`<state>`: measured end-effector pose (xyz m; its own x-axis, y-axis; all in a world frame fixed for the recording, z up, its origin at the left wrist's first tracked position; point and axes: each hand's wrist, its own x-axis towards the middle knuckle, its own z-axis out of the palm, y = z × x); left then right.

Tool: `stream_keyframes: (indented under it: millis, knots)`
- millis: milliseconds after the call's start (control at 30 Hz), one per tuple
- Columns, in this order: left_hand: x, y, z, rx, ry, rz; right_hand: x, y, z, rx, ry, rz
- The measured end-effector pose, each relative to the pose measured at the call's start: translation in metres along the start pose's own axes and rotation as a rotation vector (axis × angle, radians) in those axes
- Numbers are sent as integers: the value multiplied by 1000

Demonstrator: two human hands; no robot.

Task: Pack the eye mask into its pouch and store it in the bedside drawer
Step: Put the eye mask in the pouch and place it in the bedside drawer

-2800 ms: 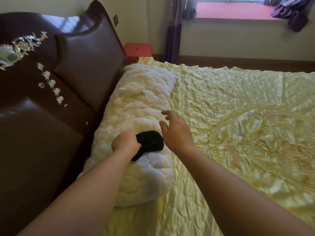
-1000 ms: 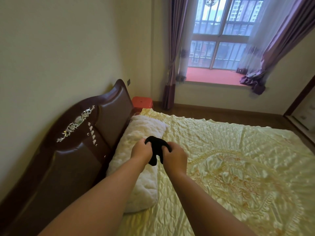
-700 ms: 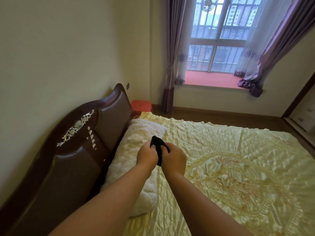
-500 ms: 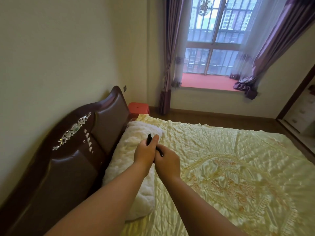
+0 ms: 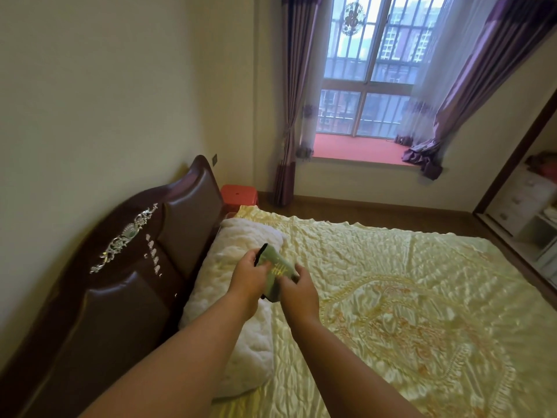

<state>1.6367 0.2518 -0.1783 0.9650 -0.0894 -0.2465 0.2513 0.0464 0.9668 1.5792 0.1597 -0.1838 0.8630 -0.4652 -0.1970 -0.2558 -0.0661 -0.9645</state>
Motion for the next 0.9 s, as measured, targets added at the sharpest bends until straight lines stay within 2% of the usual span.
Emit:
stream_keyframes:
  millis: [67,167,267,433,567,767,900]
  knots:
    - [-2,0,-5,-83,-53,-18,-1,0,4,218,-95,186]
    - [-3,1,-18,-70,-91,-6,-3,0,12,414,-113,225]
    - [-5,5,-36,171,-94,107,-5,-5,18,399,-58,177]
    - [-9,14,-60,695,-35,401,-8,-7,21,289,-21,97]
    - [-26,15,-68,802,8,509,-15,-2,15,108,-40,-88]
    - [-59,2,-68,943,23,435,-20,8,-8,-358,-110,-492]
    - [-86,-11,-62,1047,126,434,-29,17,-20,-505,-192,-702]
